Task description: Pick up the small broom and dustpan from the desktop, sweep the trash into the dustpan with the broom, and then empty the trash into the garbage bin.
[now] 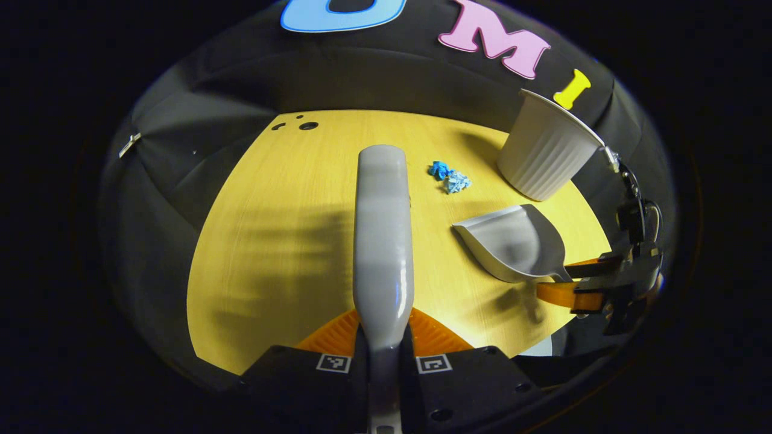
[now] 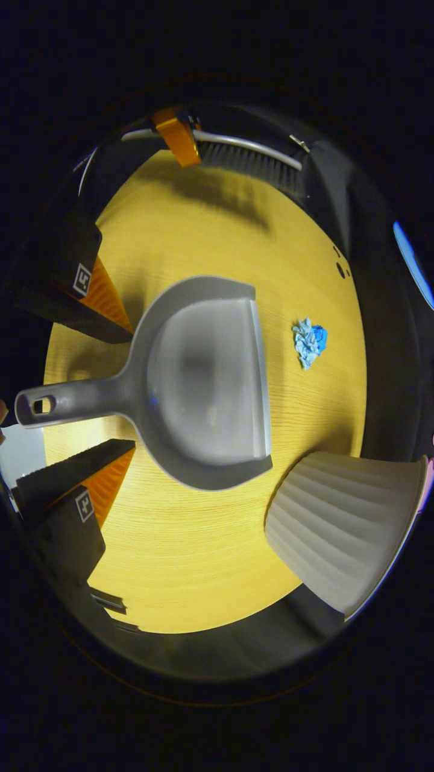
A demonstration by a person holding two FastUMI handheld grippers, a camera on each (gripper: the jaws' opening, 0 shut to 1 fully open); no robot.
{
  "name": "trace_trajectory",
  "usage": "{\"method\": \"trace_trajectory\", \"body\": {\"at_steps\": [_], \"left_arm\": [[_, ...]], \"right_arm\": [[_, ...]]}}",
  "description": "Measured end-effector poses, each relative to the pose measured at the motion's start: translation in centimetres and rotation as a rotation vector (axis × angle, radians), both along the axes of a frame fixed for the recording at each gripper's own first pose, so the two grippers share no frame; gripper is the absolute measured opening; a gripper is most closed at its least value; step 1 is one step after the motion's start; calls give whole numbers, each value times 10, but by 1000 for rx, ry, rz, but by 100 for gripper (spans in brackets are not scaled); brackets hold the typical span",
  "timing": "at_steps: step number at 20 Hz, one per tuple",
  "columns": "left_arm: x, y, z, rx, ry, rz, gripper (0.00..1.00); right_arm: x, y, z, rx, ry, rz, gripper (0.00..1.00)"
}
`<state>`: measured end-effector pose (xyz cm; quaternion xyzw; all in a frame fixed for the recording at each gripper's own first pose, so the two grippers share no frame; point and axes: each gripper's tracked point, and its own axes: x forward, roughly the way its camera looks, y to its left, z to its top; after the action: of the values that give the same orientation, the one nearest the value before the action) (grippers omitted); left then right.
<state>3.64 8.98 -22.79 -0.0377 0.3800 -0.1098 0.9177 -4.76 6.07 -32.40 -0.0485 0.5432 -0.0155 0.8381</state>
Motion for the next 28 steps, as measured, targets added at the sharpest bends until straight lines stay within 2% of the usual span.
{"method": "trace_trajectory", "body": {"at_steps": [1, 5, 7, 8, 9, 10, 11, 12, 13, 14, 15, 19, 21, 25, 26, 27, 28], "left_arm": [[0, 3, 1, 3, 1, 8, 25], [5, 7, 3, 26, 7, 32, 25], [10, 5, 5, 37, 14, 36, 25], [13, 2, 6, 45, 18, 34, 25], [16, -1, 7, 52, 20, 31, 25], [19, -3, 8, 59, 24, 28, 25], [24, -8, 8, 64, 29, 22, 26], [30, -13, 6, 70, 35, 17, 28], [35, -17, 6, 76, 41, 10, 27], [40, -21, 6, 82, 49, 2, 25], [47, -25, 6, 88, 53, -8, 25], [86, -36, 6, 147, 74, -75, 25], [110, -37, 6, 184, 88, -100, 25], [162, -39, 3, 269, 108, -151, 25], [174, -41, 1, 292, 115, -168, 28], [186, -44, -2, 319, 121, -191, 25], [196, -46, -3, 352, 126, -218, 28]], "right_arm": [[1, 1, -6, 3, 8, -2, 99], [9, 6, -20, 10, 27, 13, 97], [7, 7, -20, 20, 34, 14, 91], [9, 5, -24, 18, 44, 16, 79], [11, 3, -24, 23, 38, 22, 75], [8, 1, -22, 18, 57, 35, 66], [9, 0, -22, 21, 59, 47, 65], [6, 1, -19, 34, 71, 55, 42], [6, 0, -21, 48, 82, 63, 38], [7, 0, -20, 61, 86, 74, 46], [5, 0, -20, 74, 90, 82, 37], [2, -8, -18, 83, 118, 148, 33], [2, -17, -13, 62, 111, 219, 33], [-2, -27, -3, 96, 127, 270, 33], [-1, -30, 0, 95, 126, 287, 33], [0, -34, 1, 87, 122, 307, 33], [2, -38, 3, 79, 120, 330, 32]]}}
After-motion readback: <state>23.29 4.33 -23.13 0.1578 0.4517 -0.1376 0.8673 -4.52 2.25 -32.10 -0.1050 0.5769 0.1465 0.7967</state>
